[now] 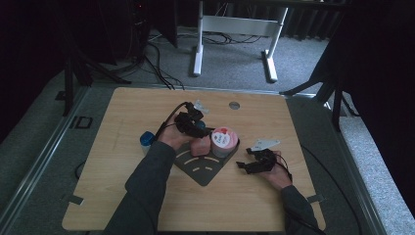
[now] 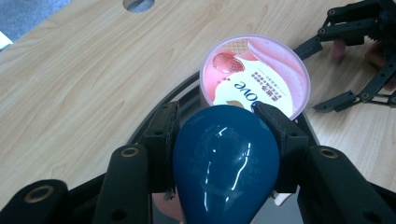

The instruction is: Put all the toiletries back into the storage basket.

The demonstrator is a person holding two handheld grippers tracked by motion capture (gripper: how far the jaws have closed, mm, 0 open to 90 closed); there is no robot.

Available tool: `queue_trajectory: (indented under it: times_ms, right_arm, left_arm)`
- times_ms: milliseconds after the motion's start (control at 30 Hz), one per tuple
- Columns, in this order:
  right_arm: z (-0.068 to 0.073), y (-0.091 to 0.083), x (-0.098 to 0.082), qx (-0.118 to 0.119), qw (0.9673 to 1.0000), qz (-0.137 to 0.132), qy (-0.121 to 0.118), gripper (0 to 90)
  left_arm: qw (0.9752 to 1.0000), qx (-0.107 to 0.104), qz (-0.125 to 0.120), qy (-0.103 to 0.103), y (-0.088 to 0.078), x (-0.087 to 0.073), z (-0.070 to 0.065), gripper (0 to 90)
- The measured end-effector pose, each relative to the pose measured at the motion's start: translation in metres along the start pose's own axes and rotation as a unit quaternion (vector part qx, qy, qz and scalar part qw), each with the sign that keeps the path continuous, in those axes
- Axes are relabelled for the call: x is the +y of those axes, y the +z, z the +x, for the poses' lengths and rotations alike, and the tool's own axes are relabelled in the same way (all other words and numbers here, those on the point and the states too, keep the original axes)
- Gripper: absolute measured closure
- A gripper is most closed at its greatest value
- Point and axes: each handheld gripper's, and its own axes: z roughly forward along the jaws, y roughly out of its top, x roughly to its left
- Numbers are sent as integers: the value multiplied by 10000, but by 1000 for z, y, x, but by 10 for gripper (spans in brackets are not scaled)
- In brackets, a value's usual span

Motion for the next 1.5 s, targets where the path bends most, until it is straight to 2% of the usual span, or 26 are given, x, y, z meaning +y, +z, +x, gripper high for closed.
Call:
queue_trajectory:
  times_ms: [767,967,1067,1233,1333,1500]
  right_arm:
    - [0,0,0,3,10000,1,-4,241]
    - [0,0,0,2,10000,0,-12,241]
    - [0,0,0,3,10000,0,-10,241]
    - [0,0,0,7,10000,1,-17,240]
    - [0,1,0,5,10000,7,-12,240]
    - [0,1,1,3,10000,8,-7,240]
  left_arm:
    - [9998,-145,-97,-42,14,-2,17,534]
    - [9999,-105,43,101,16,5,18,533]
    - [9999,-147,30,39,18,5,20,533]
    - [9998,-199,-10,54,19,5,22,532]
    - [9997,-217,-62,-50,19,4,24,530]
    - [9995,-285,-8,-161,19,3,23,518]
